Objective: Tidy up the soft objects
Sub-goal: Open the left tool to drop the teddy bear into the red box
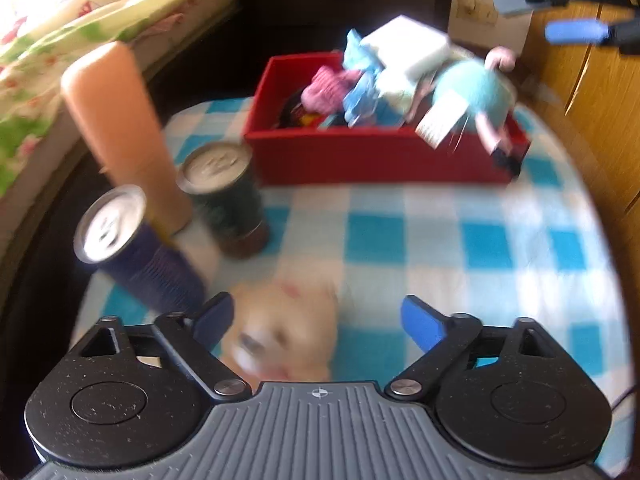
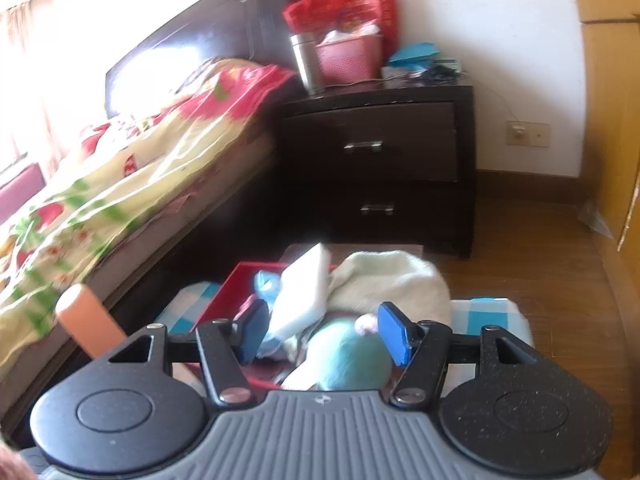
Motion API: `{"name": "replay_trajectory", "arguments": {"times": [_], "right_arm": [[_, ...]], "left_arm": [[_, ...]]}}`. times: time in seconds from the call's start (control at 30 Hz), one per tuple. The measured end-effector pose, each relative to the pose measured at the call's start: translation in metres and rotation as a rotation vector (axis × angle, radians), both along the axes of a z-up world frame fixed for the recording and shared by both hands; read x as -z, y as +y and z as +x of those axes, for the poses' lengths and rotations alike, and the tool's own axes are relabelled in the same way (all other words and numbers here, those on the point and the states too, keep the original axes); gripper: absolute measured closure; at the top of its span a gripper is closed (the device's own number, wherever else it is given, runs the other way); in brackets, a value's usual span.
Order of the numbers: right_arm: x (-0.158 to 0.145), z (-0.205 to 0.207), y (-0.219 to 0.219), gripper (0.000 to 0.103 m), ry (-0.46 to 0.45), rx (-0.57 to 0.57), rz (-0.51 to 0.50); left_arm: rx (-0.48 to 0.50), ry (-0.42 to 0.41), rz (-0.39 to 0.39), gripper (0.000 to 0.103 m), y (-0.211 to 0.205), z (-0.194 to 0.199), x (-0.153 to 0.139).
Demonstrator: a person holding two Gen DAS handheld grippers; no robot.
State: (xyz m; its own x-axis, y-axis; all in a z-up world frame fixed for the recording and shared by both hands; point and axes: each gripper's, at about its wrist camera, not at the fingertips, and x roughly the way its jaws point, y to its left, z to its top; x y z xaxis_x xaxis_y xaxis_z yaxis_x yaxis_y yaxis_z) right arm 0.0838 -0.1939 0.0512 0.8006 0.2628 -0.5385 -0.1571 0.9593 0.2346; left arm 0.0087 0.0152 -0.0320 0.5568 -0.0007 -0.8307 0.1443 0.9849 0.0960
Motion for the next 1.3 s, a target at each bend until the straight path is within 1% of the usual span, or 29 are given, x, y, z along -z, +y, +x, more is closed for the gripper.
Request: {"name": "replay_trajectory", "arguments": {"times": [0.03,0.1,0.13,0.2,0.23,0.3,0.33,0.4,0.47,0.5,0.57,0.67,0.7,0.77,0.87,0.97,1.0,1.07,1.1,1.13,1.17,1.2,1.3], "right_arm": [[0.002,-0.002,0.004,0.065,0.008,-0.010,-0.010],[0.005,-0.005,0.014,0.065,0.028,-0.037,-0.022],[0.006,-0.007,0.019,0.064,0.033,-0.048,-0.026],[0.007,-0.013,0.029,0.065,0.038,-0.072,-0.039],[0.007,-0.016,0.033,0.065,0.033,-0.084,-0.046],[0.008,-0.021,0.039,0.065,0.029,-0.110,-0.062],[0.008,-0.023,0.042,0.065,0.025,-0.120,-0.067],[0.008,-0.023,0.045,0.065,0.023,-0.130,-0.076],[0.008,-0.021,0.048,0.065,0.024,-0.137,-0.078],[0.008,-0.020,0.048,0.065,0.024,-0.141,-0.079],[0.008,-0.018,0.048,0.065,0.021,-0.135,-0.092],[0.007,-0.014,0.041,0.064,0.016,-0.087,-0.091],[0.007,-0.011,0.037,0.064,0.017,-0.071,-0.077],[0.006,-0.006,0.029,0.064,0.021,-0.040,-0.052],[0.008,0.000,0.021,0.064,0.029,-0.016,-0.036],[0.015,0.009,0.017,0.064,0.048,-0.010,-0.038],[0.018,0.012,0.016,0.064,0.056,-0.006,-0.039],[0.023,0.017,0.014,0.064,0.073,-0.001,-0.033],[0.025,0.019,0.013,0.064,0.081,-0.002,-0.029],[0.027,0.021,0.011,0.064,0.089,-0.001,-0.027],[0.030,0.023,0.011,0.064,0.095,0.001,-0.029],[0.031,0.024,0.011,0.064,0.100,0.002,-0.034],[0.033,0.025,0.008,0.064,0.110,0.011,-0.024]], "left_arm": [[-0.012,-0.001,0.033,0.012,0.000,-0.003,0.006],[-0.033,0.051,0.070,0.012,0.002,0.002,0.023],[-0.055,0.061,0.095,0.014,0.004,0.005,0.032],[-0.077,0.101,0.104,0.021,0.014,0.015,0.046],[-0.091,0.121,0.090,0.028,0.020,0.020,0.049],[-0.124,0.132,0.040,0.030,0.033,0.023,0.052],[-0.136,0.148,-0.001,0.039,0.038,0.025,0.051],[-0.138,0.161,-0.045,0.043,0.039,0.024,0.044],[-0.113,0.170,-0.177,0.044,0.039,0.021,0.030],[-0.091,0.159,-0.221,0.044,0.035,0.023,0.022],[-0.071,0.101,-0.255,0.044,0.027,0.027,-0.001],[-0.063,-0.001,-0.324,0.044,0.017,0.050,-0.037],[-0.064,-0.035,-0.320,0.044,0.013,0.061,-0.048],[-0.085,-0.099,-0.272,0.043,0.004,0.085,-0.062],[-0.146,-0.152,-0.236,0.040,-0.002,0.120,-0.065],[-0.167,-0.146,-0.230,0.034,-0.008,0.150,-0.057],[-0.179,-0.156,-0.228,0.032,-0.009,0.153,-0.054],[-0.190,-0.167,-0.214,0.023,-0.011,0.162,-0.051],[-0.195,-0.169,-0.204,0.023,-0.011,0.166,-0.050],[-0.197,-0.172,-0.197,0.021,-0.009,0.167,-0.048],[-0.194,-0.174,-0.190,0.017,-0.011,0.167,-0.046],[-0.188,-0.170,-0.180,0.015,-0.013,0.167,-0.044],[-0.196,-0.156,-0.162,0.014,-0.012,0.164,-0.042]]}}
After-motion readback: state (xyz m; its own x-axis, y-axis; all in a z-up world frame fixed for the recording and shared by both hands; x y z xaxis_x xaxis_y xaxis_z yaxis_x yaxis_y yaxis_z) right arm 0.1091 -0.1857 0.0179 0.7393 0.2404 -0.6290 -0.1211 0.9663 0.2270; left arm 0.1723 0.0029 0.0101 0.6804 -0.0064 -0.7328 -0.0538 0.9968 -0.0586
